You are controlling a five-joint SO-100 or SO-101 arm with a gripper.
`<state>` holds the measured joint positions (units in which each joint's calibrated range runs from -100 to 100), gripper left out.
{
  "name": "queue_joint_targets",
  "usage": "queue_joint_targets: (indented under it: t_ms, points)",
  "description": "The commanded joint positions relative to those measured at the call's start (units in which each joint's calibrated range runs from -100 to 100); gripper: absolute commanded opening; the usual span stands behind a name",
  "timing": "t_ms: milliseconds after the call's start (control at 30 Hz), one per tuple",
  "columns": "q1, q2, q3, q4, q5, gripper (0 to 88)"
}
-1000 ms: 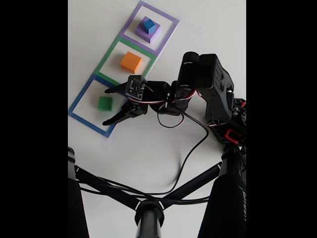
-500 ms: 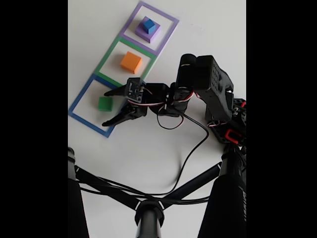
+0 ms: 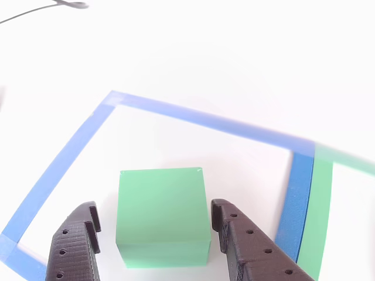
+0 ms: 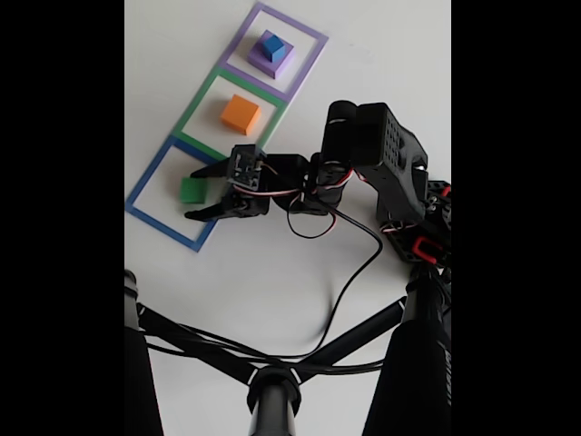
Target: Tower of hanoi
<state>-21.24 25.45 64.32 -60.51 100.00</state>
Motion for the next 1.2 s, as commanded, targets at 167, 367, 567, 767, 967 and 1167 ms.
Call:
queue_joint_targets:
  t_ms: [167,367,567,767,967,1167]
  points:
    - [-0.8,-0.1,-2.2,-1.0,0.0,10.1]
    - [-1.0,-0.5,-2.3,-0.9,0.0,9.2]
    - [-1.4,-4.3,-1.6,0.9,0.0,9.5]
    - [-2.1,-19.0,0.0,14.9,0.0,9.6]
    - [-1.8,-41.3,-0.7,39.7,0.0,9.9]
    - [-0.7,-59.9,-12.6,73.8,0.0,9.7]
